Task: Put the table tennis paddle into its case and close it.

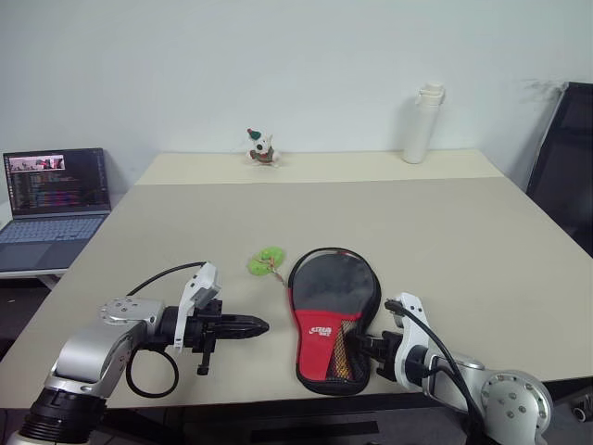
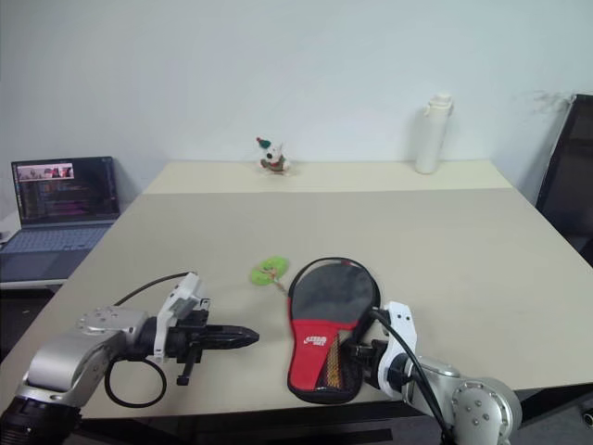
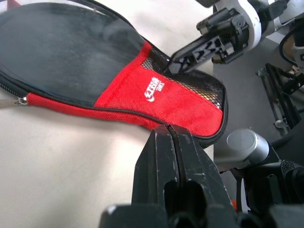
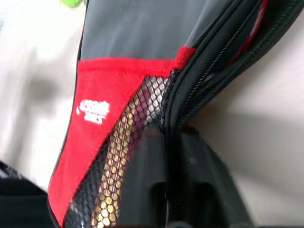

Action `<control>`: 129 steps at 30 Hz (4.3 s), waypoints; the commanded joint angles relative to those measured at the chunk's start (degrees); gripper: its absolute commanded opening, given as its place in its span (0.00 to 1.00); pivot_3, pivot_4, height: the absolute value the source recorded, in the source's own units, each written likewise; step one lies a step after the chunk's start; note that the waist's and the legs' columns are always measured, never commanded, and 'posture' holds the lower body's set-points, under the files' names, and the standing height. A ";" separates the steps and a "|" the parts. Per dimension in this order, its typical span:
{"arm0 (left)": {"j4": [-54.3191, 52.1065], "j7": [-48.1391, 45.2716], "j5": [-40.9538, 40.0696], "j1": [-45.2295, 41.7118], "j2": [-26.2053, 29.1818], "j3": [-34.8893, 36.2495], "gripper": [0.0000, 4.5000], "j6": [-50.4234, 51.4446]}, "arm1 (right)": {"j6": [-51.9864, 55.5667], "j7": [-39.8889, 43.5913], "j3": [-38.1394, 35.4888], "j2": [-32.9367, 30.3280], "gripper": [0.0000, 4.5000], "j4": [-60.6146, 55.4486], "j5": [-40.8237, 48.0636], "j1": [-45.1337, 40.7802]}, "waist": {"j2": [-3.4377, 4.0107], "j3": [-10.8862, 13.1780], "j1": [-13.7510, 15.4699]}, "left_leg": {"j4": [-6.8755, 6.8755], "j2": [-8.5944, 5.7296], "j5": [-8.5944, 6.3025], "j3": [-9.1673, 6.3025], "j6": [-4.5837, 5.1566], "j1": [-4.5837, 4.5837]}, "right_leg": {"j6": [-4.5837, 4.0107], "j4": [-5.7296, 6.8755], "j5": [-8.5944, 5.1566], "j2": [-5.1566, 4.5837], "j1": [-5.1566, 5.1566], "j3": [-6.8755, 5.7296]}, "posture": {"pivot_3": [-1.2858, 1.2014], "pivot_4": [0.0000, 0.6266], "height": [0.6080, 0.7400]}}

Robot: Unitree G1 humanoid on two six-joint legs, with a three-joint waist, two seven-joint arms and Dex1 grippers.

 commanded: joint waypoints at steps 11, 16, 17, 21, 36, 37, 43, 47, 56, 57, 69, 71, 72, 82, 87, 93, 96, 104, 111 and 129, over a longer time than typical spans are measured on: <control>-1.55 1.40 -0.80 0.20 -0.28 0.22 0.00 -0.24 | 0.46 4.35 -0.33 -16.12 1.00 -2.72 12.64 0.68 | -0.02 -0.01 0.38 | 0.01 -0.07 0.00 -0.03 0.00 -0.02 | 0.01 -0.12 0.00 -0.06 0.09 -0.04 | 0.52 0.24 1.00; 0.16 3.35 -0.70 -0.54 -1.19 0.44 0.00 0.97 | -4.93 15.04 1.83 -28.56 1.00 -5.77 13.72 -3.59 | -0.02 -0.01 0.14 | 0.02 -0.10 0.00 -0.01 0.01 -0.04 | 0.11 -0.34 0.06 -0.08 0.16 -0.02 | 0.52 0.24 1.00; 0.91 4.42 -0.43 -1.14 -1.70 0.66 0.00 0.99 | -7.11 16.98 1.76 -30.03 1.00 -5.26 13.50 -5.50 | -0.02 -0.01 -0.02 | 0.02 -0.07 0.00 0.01 0.01 -0.03 | 0.11 -0.34 0.06 -0.06 0.16 -0.01 | 0.52 0.24 1.00; 4.59 10.00 1.76 -4.42 -4.66 1.26 0.00 -0.64 | -16.25 20.31 3.56 -31.90 1.00 -0.56 8.13 -13.01 | -0.02 0.00 0.08 | 0.01 0.08 0.00 -0.03 0.01 -0.02 | 0.12 -0.36 0.09 0.14 0.16 -0.05 | 0.52 0.24 1.00; 23.10 28.98 15.00 -18.17 -11.37 0.87 0.99 -8.47 | -31.43 24.11 24.36 -26.50 1.00 8.31 -11.15 -19.01 | -0.03 -0.01 0.33 | 0.05 -0.02 -0.01 0.01 0.02 -0.18 | 0.14 -0.53 0.19 0.00 0.13 -0.02 | 0.52 0.24 1.00; 25.52 30.74 16.08 -19.74 -11.84 0.94 0.99 -9.15 | -31.84 24.55 24.95 -26.50 1.00 8.44 -11.83 -18.91 | -0.03 -0.01 0.34 | 0.05 -0.02 -0.01 -0.01 0.02 -0.18 | 0.19 -0.54 0.21 0.01 0.13 -0.05 | 0.52 0.24 1.00; 38.86 32.39 19.64 -27.38 -14.54 -0.61 0.99 -11.72 | -32.91 25.88 26.53 -25.46 1.00 8.99 -14.48 -18.32 | -0.05 -0.02 0.41 | 0.08 -0.06 -0.01 0.00 0.02 -0.18 | 0.22 -0.52 0.25 0.00 0.15 -0.09 | 0.52 0.24 1.00; 49.07 31.71 22.06 -32.37 -17.37 -1.94 0.99 -15.05 | -33.05 25.91 27.12 -24.32 1.00 8.87 -15.58 -17.96 | -0.05 -0.02 0.43 | 0.08 -0.07 -0.01 0.03 0.02 -0.19 | 0.01 -0.53 0.39 0.00 0.14 -0.14 | 0.52 0.24 1.00; 61.80 27.68 25.58 -38.39 -20.45 -3.83 0.99 -19.66 | -32.32 25.08 27.07 -22.13 1.00 7.39 -17.35 -16.53 | -0.06 -0.03 0.42 | 0.08 -0.08 -0.01 0.05 0.02 -0.17 | 0.00 -0.50 0.39 0.00 0.14 -0.24 | 0.52 0.24 1.00; 62.15 27.47 25.75 -38.49 -20.52 -3.81 0.96 -19.89 | -32.26 25.07 27.01 -21.98 1.00 7.31 -17.53 -16.43 | -0.07 -0.03 0.42 | 0.09 -0.08 -0.01 0.05 0.02 -0.17 | 0.00 -0.49 0.39 0.00 0.14 -0.24 | 0.52 0.24 1.00; 54.38 23.52 24.02 -33.89 -20.44 -2.69 0.10 -15.88 | -40.45 26.00 34.51 -19.13 1.00 18.30 -27.66 -17.50 | -0.08 -0.04 0.16 | 0.11 -0.07 -0.01 0.08 0.01 -0.09 | 0.00 -0.36 0.39 0.01 0.14 -0.18 | 0.52 0.24 1.00; 52.50 23.47 23.87 -33.09 -20.49 -2.66 0.01 -14.93 | -42.37 26.36 35.69 -18.30 1.00 21.48 -29.71 -17.49 | -0.08 -0.04 0.21 | 0.13 -0.07 0.00 0.09 0.01 -0.06 | 0.00 -0.28 0.39 0.02 0.14 -0.16 | 0.52 0.24 1.00; 51.56 23.40 23.75 -32.78 -20.53 -2.62 0.01 -14.41 | -43.16 26.41 36.23 -17.97 1.00 23.39 -30.76 -17.32 | -0.08 -0.04 0.21 | 0.14 -0.07 0.00 0.09 0.01 -0.06 | 0.00 -0.27 0.39 0.02 0.14 -0.15 | 0.52 0.24 1.00; 56.82 26.45 27.13 -38.71 -21.43 -3.44 0.01 -18.75 | -46.00 28.29 36.96 -19.88 1.00 27.50 -37.12 -12.68 | -0.51 -0.31 0.44 | 0.21 -0.09 0.00 0.08 0.00 0.00 | 0.00 -0.12 0.39 0.00 0.16 -0.15 | 0.52 0.24 1.00; 71.08 29.92 31.65 -48.35 -23.64 -5.34 0.01 -27.34 | -45.26 28.14 36.75 -19.31 1.00 26.59 -37.97 -11.51 | -0.82 -0.51 0.63 | 0.26 -0.14 0.00 0.07 0.00 0.04 | 0.03 -0.05 0.37 -0.02 0.20 -0.22 | 0.52 0.24 1.00; 79.82 35.08 35.93 -54.51 -27.59 -6.71 0.01 -33.03 | -43.74 27.72 36.25 -18.59 1.00 24.78 -38.82 -10.16 | -0.85 -0.52 0.41 | 0.24 -0.13 0.00 0.09 0.00 0.01 | 0.07 -0.06 0.34 -0.02 0.17 -0.19 | 0.52 0.24 1.00; 81.90 38.53 38.19 -56.22 -29.50 -7.26 0.01 -34.47 | -42.72 27.32 36.18 -18.26 1.00 23.72 -39.05 -9.35 | -0.85 -0.53 0.42 | 0.24 -0.15 0.00 0.09 0.00 0.01 | 0.26 -0.06 0.23 -0.03 0.18 -0.20 | 0.52 0.24 1.00; 84.00 46.73 44.24 -59.36 -32.76 -9.30 0.01 -37.28 | -39.40 26.49 36.68 -17.90 1.00 20.30 -39.16 -6.70 | -0.88 -0.54 0.43 | 0.23 -0.15 0.00 0.08 -0.01 0.01 | 0.27 -0.06 0.23 -0.05 0.18 -0.20 | 0.52 0.24 1.00; 84.81 50.62 49.28 -61.16 -35.29 -11.47 0.01 -39.77 | -37.19 25.85 36.58 -17.09 1.00 18.61 -39.47 -5.91 | -0.88 -0.55 0.43 | 0.23 -0.16 0.00 0.10 -0.01 0.03 | 0.28 -0.05 0.22 -0.04 0.18 -0.20 | 0.52 0.24 1.00; 85.54 57.05 62.61 -67.19 -45.07 -21.65 0.01 -49.83 | -33.44 24.73 37.16 -15.87 1.00 14.05 -39.97 -2.45 | -0.89 -0.55 0.51 | 0.23 -0.19 0.00 0.10 -0.01 0.00 | 0.30 -0.07 0.21 -0.05 0.18 -0.20 | 0.52 0.24 1.00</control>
